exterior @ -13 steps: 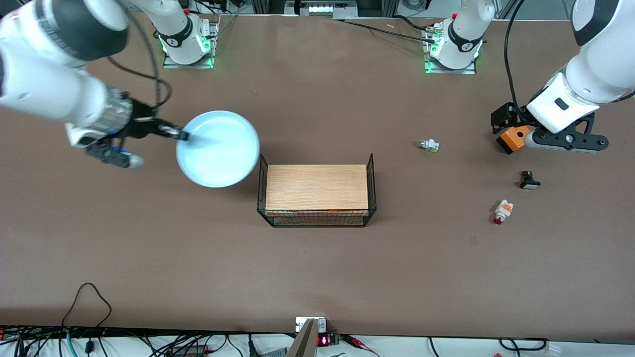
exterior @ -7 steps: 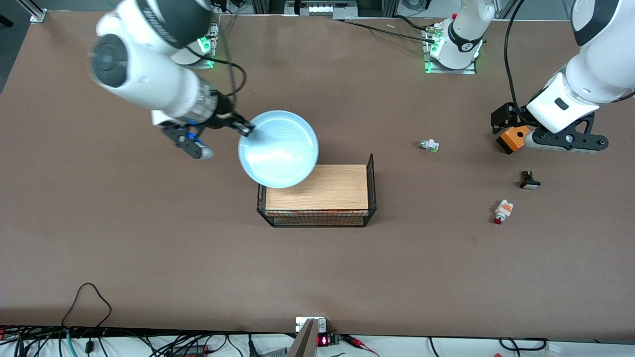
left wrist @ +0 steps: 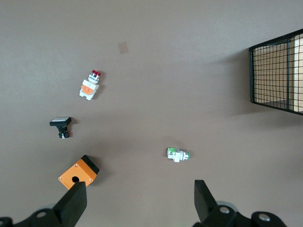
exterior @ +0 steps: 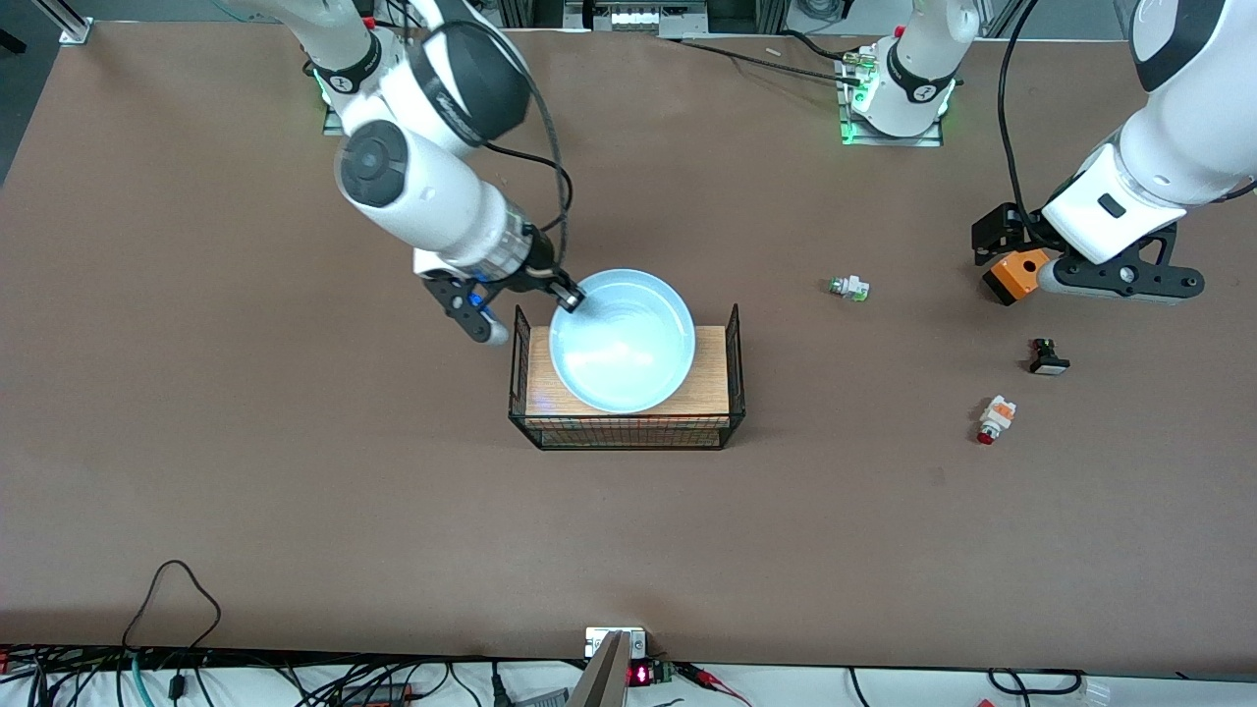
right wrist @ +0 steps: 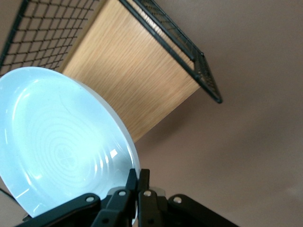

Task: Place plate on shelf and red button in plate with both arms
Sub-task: 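Carry the plate with the right gripper over the wire basket, then lower the plate into the basket and open the right gripper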

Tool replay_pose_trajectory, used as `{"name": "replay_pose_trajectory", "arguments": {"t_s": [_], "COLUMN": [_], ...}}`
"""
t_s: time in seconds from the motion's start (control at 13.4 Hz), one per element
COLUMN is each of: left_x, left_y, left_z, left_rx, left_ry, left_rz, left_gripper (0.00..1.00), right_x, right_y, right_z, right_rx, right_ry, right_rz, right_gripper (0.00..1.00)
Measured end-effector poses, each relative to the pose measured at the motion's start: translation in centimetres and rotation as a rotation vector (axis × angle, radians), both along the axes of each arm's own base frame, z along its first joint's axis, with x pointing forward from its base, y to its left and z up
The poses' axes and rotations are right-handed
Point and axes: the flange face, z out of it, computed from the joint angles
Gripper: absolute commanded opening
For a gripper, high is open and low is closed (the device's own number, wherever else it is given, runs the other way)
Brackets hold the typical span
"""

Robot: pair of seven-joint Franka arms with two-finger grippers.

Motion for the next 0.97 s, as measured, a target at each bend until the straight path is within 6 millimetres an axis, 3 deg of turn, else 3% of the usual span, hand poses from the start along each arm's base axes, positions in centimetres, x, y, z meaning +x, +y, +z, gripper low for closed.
{"name": "replay_pose_trajectory", "arguments": {"t_s": [0.75, 0.82, 0.97], "left_x": [0.0, 0.0, 0.0], "left_y": [0.0, 0.0, 0.0], "left_z": [0.0, 0.0, 0.0], "left_rx": [0.000, 0.000, 0.000], "left_ry": [0.000, 0.000, 0.000], "left_rz": [-0.001, -0.001, -0.001], "left_gripper": [1.00, 1.00, 1.00], "right_x": [1.2, 1.4, 1.9], "right_y": [-0.5, -0.7, -1.3], "right_z": [-4.8, -5.2, -6.0], "right_rx": [-0.032, -0.035, -0.042], "right_ry": [0.020, 0.018, 0.014], "right_rz": [0.011, 0.019, 0.012], "right_gripper": [0.00, 0.09, 0.65]}}
